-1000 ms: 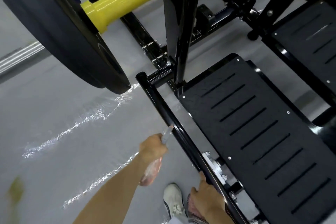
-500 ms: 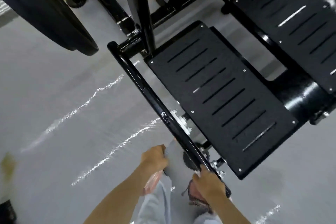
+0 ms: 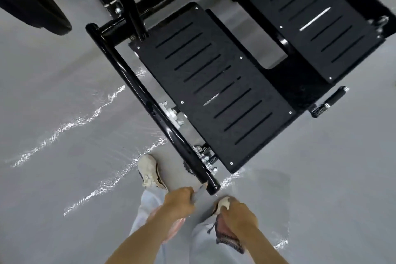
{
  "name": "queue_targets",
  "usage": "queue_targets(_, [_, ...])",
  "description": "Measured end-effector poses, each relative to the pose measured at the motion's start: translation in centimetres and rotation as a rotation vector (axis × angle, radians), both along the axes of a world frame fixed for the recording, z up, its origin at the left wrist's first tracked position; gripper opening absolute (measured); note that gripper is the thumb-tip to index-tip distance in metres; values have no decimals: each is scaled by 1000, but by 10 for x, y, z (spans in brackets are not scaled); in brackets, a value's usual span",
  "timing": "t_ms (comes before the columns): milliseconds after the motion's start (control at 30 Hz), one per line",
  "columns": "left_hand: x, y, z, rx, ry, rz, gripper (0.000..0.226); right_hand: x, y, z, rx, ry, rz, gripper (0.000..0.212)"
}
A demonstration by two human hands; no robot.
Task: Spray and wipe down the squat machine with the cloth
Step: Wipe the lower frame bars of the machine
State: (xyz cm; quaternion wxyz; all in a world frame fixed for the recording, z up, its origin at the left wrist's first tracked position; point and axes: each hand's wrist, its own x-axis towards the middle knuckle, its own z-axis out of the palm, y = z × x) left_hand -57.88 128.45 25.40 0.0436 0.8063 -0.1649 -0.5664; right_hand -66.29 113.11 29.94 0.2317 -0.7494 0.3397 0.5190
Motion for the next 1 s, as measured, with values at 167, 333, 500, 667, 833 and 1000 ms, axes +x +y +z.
queue_targets(167, [-14,-11,3,-4,-9,115,18,-13,-22,-2,8,-55,-106,45])
queue_targets(333, [-2,-40,18,-172,-1,390,52,-23,-50,4,61,-55,-268,39])
queue_targets(500, [22,-109,38,-316,-166,508,18,-34,-76,4,50,-77,-540,37])
queue_targets(667, [33,-178,38,-422,-374,468,18,-39,-101,-2,81,-137,-778,31])
queue_targets(833, [36,-219,35,-524,-405,577,30,-39,-116,-11,160,-234,-996,19])
queue_targets(1000, [33,-213,13,-650,-414,591,36,-44,-119,-23,219,-295,-1150,36])
